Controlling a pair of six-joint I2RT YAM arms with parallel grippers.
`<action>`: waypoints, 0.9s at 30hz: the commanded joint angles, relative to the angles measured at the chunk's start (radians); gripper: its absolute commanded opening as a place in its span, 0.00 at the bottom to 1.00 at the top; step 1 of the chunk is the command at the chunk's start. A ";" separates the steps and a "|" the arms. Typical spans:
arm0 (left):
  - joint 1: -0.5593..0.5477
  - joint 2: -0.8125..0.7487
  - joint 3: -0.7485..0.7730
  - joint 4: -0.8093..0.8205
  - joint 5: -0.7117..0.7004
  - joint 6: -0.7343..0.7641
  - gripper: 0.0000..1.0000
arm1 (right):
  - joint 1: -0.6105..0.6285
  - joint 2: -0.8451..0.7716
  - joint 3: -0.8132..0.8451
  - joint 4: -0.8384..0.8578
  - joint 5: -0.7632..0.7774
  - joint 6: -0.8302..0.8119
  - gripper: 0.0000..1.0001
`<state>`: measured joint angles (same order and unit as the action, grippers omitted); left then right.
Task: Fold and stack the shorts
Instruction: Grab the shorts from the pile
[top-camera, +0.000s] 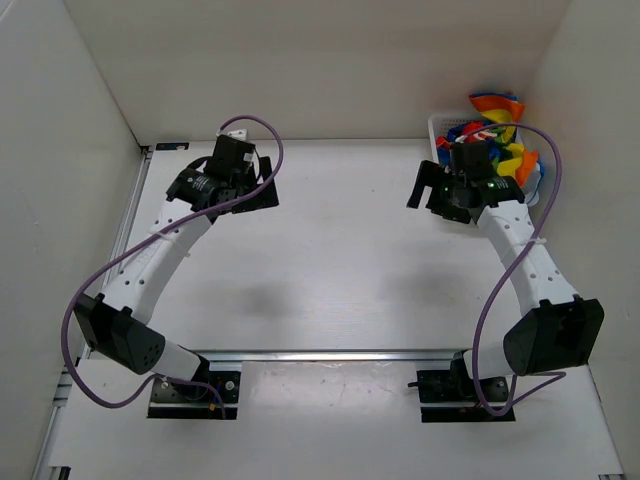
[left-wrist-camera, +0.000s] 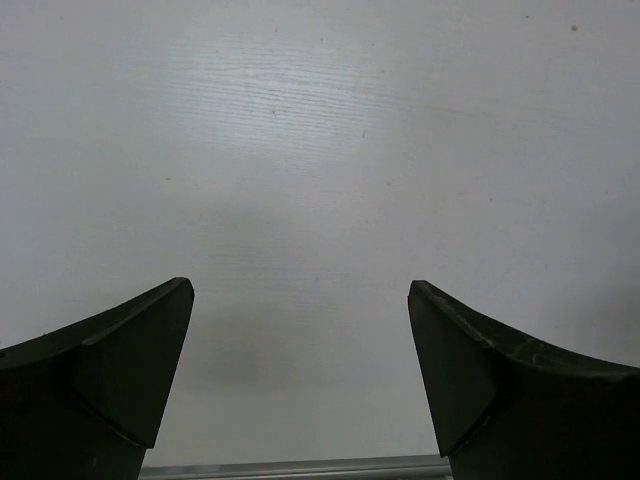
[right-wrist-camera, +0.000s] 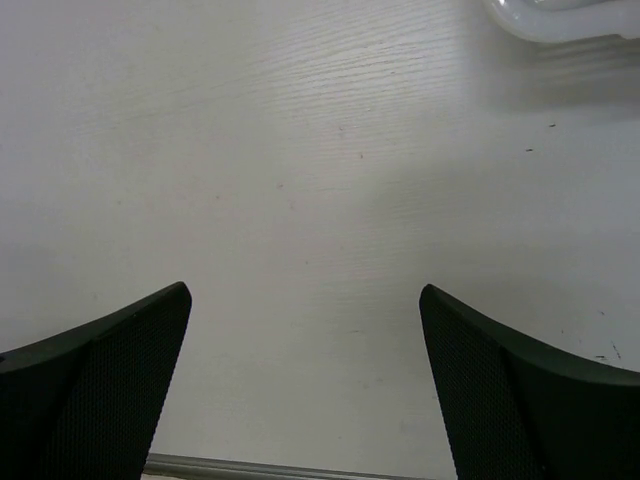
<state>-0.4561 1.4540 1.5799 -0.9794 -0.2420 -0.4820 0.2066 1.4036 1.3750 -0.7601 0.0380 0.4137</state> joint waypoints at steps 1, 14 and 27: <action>-0.001 -0.052 -0.030 0.019 0.036 0.025 1.00 | -0.004 -0.026 0.022 -0.019 0.086 -0.012 0.99; -0.001 -0.041 -0.032 0.008 0.046 0.080 1.00 | -0.196 0.285 0.448 -0.044 0.262 0.060 0.99; -0.001 0.094 0.069 0.019 0.156 0.137 1.00 | -0.360 0.965 1.110 -0.004 0.079 0.234 0.95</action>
<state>-0.4557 1.5364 1.5955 -0.9676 -0.1265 -0.3737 -0.1188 2.3199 2.4268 -0.8104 0.1875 0.5774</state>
